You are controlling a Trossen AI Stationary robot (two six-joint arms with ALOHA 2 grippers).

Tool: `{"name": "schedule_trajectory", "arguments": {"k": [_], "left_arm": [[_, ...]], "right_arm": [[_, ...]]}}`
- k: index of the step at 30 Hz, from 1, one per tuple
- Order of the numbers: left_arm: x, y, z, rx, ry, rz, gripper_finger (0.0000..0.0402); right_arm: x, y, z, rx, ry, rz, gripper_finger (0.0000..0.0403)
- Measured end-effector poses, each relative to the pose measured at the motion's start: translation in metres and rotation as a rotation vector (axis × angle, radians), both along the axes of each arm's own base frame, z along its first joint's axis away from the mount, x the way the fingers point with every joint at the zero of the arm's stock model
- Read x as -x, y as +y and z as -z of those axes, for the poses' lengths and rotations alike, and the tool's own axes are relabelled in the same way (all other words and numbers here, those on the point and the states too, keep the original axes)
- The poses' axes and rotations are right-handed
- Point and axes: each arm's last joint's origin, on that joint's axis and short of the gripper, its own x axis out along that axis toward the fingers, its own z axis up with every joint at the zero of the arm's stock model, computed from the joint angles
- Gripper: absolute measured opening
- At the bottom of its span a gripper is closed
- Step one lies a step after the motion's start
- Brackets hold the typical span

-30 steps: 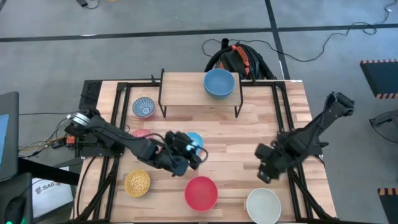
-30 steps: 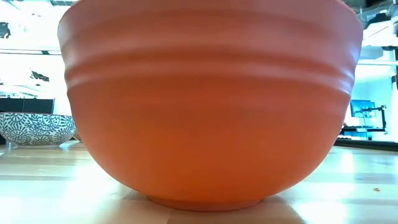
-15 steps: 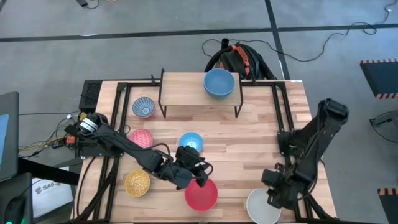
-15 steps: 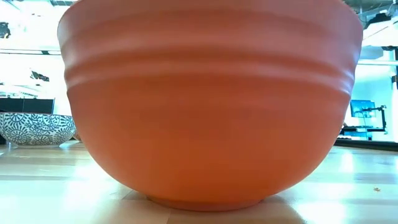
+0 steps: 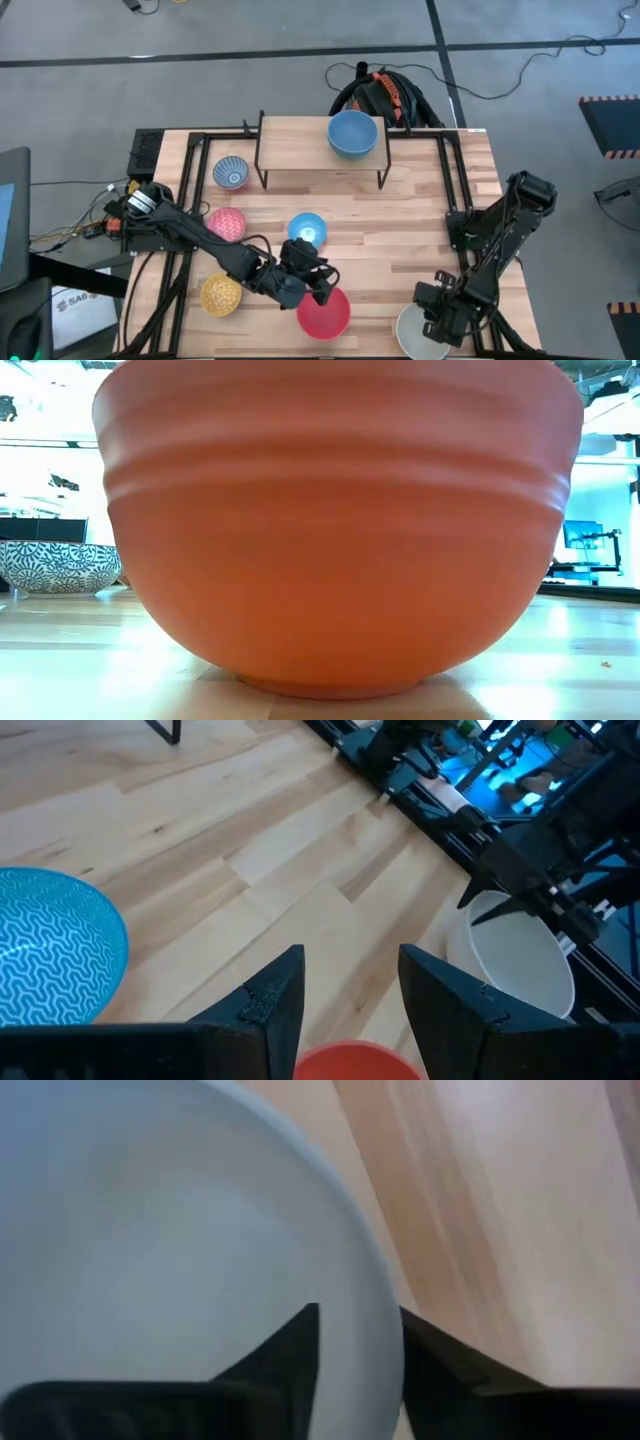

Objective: Place and stack bowls onto a shelf
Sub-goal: Stack the white bowl on top of the blue bowl on the shelf

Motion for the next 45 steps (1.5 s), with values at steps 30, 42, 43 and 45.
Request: {"name": "schedule_trajectory", "arguments": {"k": [30,42,43,45], "left_arm": [[0.034,0.085,-0.052,-0.184,0.183,-0.056,0.0146],[0.067,0.144,-0.100,-0.390,0.191,-0.079,0.0146],[0.069,0.146,-0.101,-0.404,0.200,-0.081,0.0146],[0.070,0.149,-0.101,-0.424,0.215,-0.083,0.0146]], "right_arm": [[-0.067,-0.152,-0.102,0.023,-0.249,0.148,0.0023],[-0.113,-0.188,-0.169,0.111,-0.344,0.106,0.0023],[-0.116,-0.190,-0.176,0.117,-0.360,0.102,0.0023],[-0.120,-0.197,-0.189,0.135,-0.377,0.093,0.0023]]}}
